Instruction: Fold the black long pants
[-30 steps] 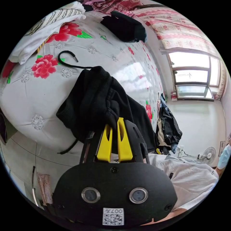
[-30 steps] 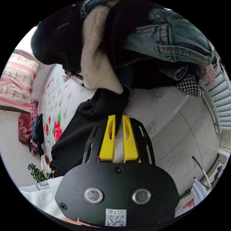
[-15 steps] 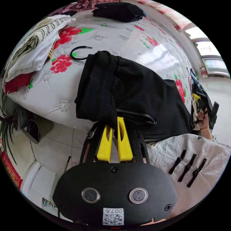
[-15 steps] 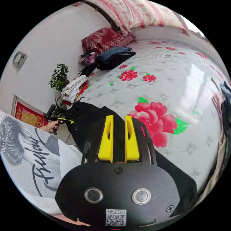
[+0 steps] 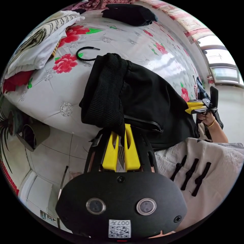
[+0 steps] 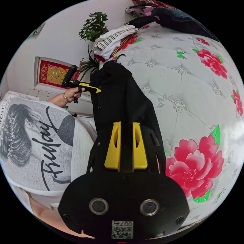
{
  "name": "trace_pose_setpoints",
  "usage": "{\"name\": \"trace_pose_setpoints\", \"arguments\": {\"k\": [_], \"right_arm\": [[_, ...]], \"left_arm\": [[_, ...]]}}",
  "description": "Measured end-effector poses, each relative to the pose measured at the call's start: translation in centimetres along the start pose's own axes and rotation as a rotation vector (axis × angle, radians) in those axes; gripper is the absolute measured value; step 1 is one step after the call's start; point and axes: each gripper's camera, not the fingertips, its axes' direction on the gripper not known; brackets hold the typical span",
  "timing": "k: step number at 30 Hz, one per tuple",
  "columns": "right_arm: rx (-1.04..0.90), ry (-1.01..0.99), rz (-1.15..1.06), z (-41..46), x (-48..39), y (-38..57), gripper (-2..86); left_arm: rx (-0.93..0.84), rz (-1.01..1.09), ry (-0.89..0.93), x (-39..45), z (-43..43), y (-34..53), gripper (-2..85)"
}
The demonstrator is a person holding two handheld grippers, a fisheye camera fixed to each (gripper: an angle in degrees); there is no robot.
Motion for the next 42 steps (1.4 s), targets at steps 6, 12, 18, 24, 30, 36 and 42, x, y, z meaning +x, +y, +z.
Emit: {"name": "trace_pose_setpoints", "arguments": {"k": [6, 12, 18, 24, 30, 36, 42], "right_arm": [[0.059, -0.35, 0.364, -2.1, 10.1, -2.2, 7.9], [0.187, -0.672, 0.74, -0.2, 19.0, -3.4, 4.5], [0.307, -0.608, 0.758, -3.9, 21.5, -2.4, 0.3], [0.553, -0.457, 0.755, -8.6, 20.5, 0.9, 0.0], [0.55, -0.158, 0.514, -11.6, 11.9, 3.5, 0.0], [0.472, 0.047, 0.465, -8.7, 4.0, 9.7, -0.2], [0.54, 0.049, 0.586, -7.4, 0.6, 18.8, 0.2]], "left_arm": [[-0.017, -0.007, 0.036, -0.3, 0.1, -0.5, 0.3], [-0.01, -0.023, 0.043, -0.2, -0.1, -0.6, 0.4], [0.006, -0.053, 0.073, -0.5, -0.3, -0.6, 0.4], [0.05, -0.126, 0.16, -1.5, -0.6, -1.8, 0.9], [0.201, -0.165, 0.257, -2.2, -3.3, 0.7, 4.0], [0.338, -0.283, 0.333, -4.9, -4.6, 3.0, 8.3], [0.214, -0.273, 0.135, -4.3, -1.8, -0.3, 7.0]]}}
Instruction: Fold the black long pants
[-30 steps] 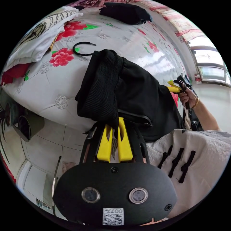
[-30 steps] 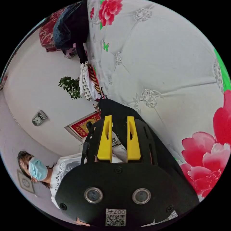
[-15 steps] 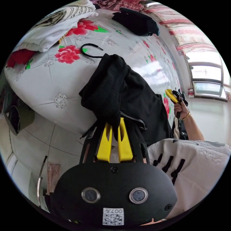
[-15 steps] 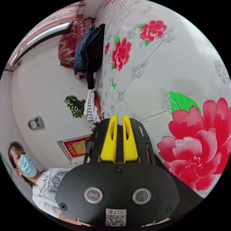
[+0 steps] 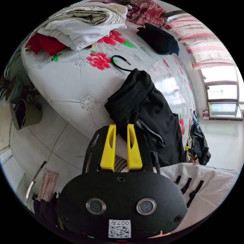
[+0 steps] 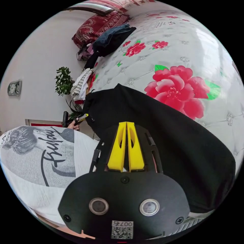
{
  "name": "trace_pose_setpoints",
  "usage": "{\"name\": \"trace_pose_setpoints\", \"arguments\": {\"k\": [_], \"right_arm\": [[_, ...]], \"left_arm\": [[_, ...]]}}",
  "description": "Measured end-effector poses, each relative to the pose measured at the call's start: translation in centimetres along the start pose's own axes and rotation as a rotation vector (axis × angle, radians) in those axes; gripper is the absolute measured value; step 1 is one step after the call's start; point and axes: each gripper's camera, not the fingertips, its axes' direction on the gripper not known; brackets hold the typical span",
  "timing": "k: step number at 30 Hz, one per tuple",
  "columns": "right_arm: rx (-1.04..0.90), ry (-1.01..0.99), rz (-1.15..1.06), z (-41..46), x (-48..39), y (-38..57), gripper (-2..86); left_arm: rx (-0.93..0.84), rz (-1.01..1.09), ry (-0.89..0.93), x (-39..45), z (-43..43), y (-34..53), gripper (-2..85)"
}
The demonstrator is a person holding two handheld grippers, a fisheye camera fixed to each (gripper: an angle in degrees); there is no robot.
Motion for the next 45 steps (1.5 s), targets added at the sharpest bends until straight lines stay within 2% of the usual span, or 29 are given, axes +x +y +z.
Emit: {"name": "trace_pose_setpoints", "arguments": {"k": [4, 7, 11, 15, 18, 23, 25, 28, 34, 36, 38, 40, 42, 43, 45], "right_arm": [[0.171, 0.037, 0.137, -5.3, 2.6, 5.6, 1.6], [0.366, 0.071, 0.318, -10.4, 5.9, 12.1, 3.8], [0.674, 0.189, 0.671, -16.7, 10.6, 23.6, 7.0], [0.877, 0.14, 0.92, -19.2, 15.2, 31.9, 9.8], [0.938, 0.144, 0.972, -19.8, 17.2, 33.7, 11.2], [0.924, 0.129, 0.993, -19.0, 19.6, 32.9, 13.2], [0.931, 0.226, 1.014, -18.6, 18.8, 32.4, 13.3], [0.994, 0.252, 1.011, -17.9, 17.6, 31.3, 13.1], [0.951, 0.147, 1.062, -16.9, 17.6, 28.8, 5.1], [1.028, 0.038, 0.911, -18.0, 14.5, 27.3, 2.0], [1.014, 0.077, 0.695, -19.0, 9.5, 24.1, 1.0], [0.906, 0.166, 0.443, -18.9, 2.9, 19.7, 0.5], [0.748, 0.282, 0.087, -16.1, -7.0, 14.7, 0.3], [0.707, 0.306, 0.001, -14.9, -9.4, 13.8, 0.3], [0.544, 0.37, -0.302, -8.6, -18.0, 11.1, 0.5]], "left_arm": [[0.01, -0.003, 0.051, -0.3, -0.3, 0.1, 7.4], [0.038, -0.058, 0.126, -0.8, -0.8, 0.4, 7.4], [0.056, -0.039, 0.117, 0.1, -1.6, 0.6, 7.3], [0.056, -0.047, 0.119, 0.6, -2.2, 0.9, 7.6], [0.066, -0.057, 0.13, 1.2, -2.7, 1.3, 7.7], [0.067, -0.068, 0.148, 1.8, -3.4, 1.5, 8.3], [0.069, -0.078, 0.148, 1.7, -3.4, 1.3, 8.4], [0.072, -0.102, 0.157, 1.3, -3.4, 1.2, 8.6], [0.132, -0.165, 0.216, -0.7, -4.3, 1.3, 9.4], [0.154, -0.181, 0.233, -1.6, -4.8, 1.5, 9.8], [0.179, -0.187, 0.23, -2.8, -5.6, 1.7, 10.4], [0.192, -0.206, 0.232, -4.0, -5.9, 1.6, 11.0], [0.209, -0.237, 0.258, -5.3, -6.1, 1.3, 11.6], [0.223, -0.265, 0.278, -6.2, -6.1, 1.1, 12.1], [0.259, -0.291, 0.316, -7.3, -6.4, 0.8, 12.6]]}}
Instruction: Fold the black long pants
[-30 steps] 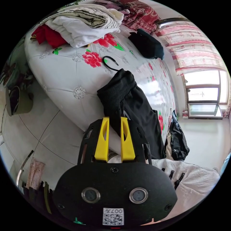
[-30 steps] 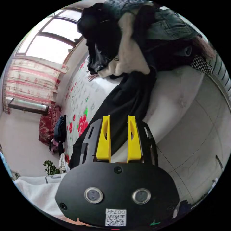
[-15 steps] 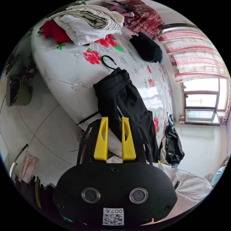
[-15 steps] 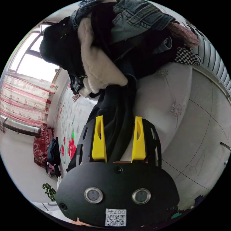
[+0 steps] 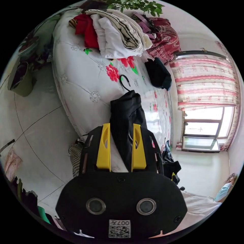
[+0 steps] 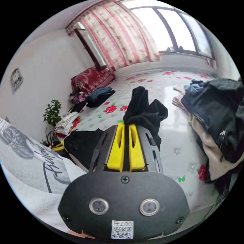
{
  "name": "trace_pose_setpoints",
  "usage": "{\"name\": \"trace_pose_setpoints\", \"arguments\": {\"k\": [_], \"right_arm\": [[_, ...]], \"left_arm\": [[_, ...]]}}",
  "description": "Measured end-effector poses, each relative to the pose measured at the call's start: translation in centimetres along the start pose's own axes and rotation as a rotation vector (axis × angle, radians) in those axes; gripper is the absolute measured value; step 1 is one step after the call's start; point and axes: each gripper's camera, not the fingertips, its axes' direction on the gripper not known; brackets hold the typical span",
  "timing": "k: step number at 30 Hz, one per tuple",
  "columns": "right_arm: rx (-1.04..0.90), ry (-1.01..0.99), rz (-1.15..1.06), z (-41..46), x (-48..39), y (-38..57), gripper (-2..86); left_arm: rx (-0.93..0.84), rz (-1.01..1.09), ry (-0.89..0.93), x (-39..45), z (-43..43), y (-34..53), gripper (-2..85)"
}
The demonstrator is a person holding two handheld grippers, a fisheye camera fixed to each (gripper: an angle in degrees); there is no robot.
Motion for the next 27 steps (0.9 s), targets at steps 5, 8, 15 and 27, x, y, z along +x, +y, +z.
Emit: {"name": "trace_pose_setpoints", "arguments": {"k": [5, 8, 15, 27], "right_arm": [[-0.441, -0.267, -0.288, 16.3, -12.1, 3.3, 1.8], [-0.763, -0.478, -0.27, 22.9, -14.7, 5.8, 1.8], [-0.53, -0.409, -0.119, 17.6, -12.2, 3.4, 1.0], [-0.394, -0.365, 0.045, 12.2, -4.0, 0.9, 0.6]], "left_arm": [[0.008, 0.028, 0.029, -1.7, 1.1, -3.1, 13.8], [-0.047, 0.013, 0.027, -3.0, 3.0, -4.9, 14.9], [-0.044, 0.043, 0.035, -6.1, 3.2, -6.8, 13.0], [-0.02, 0.142, 0.374, -4.9, 1.6, -6.9, 6.4]]}}
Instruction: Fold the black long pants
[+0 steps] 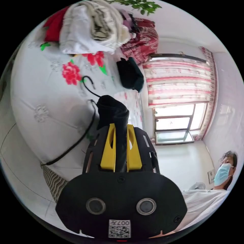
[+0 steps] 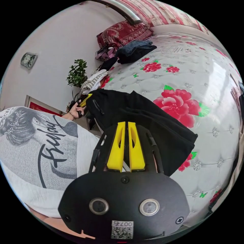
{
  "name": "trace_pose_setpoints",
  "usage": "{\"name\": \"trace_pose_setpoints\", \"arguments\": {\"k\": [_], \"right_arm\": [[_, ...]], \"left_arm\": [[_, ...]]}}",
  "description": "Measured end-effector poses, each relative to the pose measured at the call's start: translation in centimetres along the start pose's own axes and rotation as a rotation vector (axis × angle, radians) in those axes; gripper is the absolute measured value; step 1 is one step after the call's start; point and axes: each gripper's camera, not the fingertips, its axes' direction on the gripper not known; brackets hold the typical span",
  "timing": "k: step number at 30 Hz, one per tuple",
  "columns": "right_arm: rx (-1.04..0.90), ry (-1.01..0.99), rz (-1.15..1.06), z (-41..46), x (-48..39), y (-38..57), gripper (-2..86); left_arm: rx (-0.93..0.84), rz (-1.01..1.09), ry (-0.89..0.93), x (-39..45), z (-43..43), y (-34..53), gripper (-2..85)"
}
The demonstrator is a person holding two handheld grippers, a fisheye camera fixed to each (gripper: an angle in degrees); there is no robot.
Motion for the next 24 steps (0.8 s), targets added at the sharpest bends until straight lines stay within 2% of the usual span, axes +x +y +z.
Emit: {"name": "trace_pose_setpoints", "arguments": {"k": [6, 8, 9, 11, 14, 16, 18, 20, 24], "right_arm": [[0.139, 0.095, 0.134, -5.7, 5.0, 3.1, 2.0], [0.192, 0.119, 0.191, -7.6, 7.0, 4.8, 2.6], [0.226, 0.129, 0.239, -8.8, 8.6, 6.2, 3.1], [0.285, 0.133, 0.329, -10.4, 11.2, 8.5, 3.9], [0.374, 0.052, 0.475, -11.9, 15.6, 12.5, 5.5], [0.411, -0.015, 0.543, -12.2, 17.8, 14.5, 6.4], [0.407, -0.052, 0.594, -11.5, 20.0, 16.3, 7.4], [0.369, -0.045, 0.621, -10.4, 21.2, 16.9, 8.2], [0.252, -0.06, 0.649, -7.5, 23.6, 16.8, 9.2]], "left_arm": [[-0.36, 0.558, 0.036, 17.6, 8.5, 5.0, 6.5], [-0.586, 0.738, 0.095, 22.9, 14.4, 10.8, 6.7], [-0.653, 0.771, 0.106, 23.8, 16.1, 12.6, 6.9], [-0.933, 0.875, 0.084, 24.7, 23.5, 20.1, 8.6], [-1.176, 0.86, 0.018, 21.7, 30.1, 25.8, 10.0], [-1.21, 0.814, 0.032, 20.2, 30.5, 25.9, 10.2], [-1.168, 0.786, -0.003, 18.5, 29.5, 24.2, 10.7], [-1.05, 0.735, -0.145, 15.2, 27.4, 20.4, 10.9], [-0.887, 0.565, -0.289, 8.9, 23.8, 14.4, 11.8]]}}
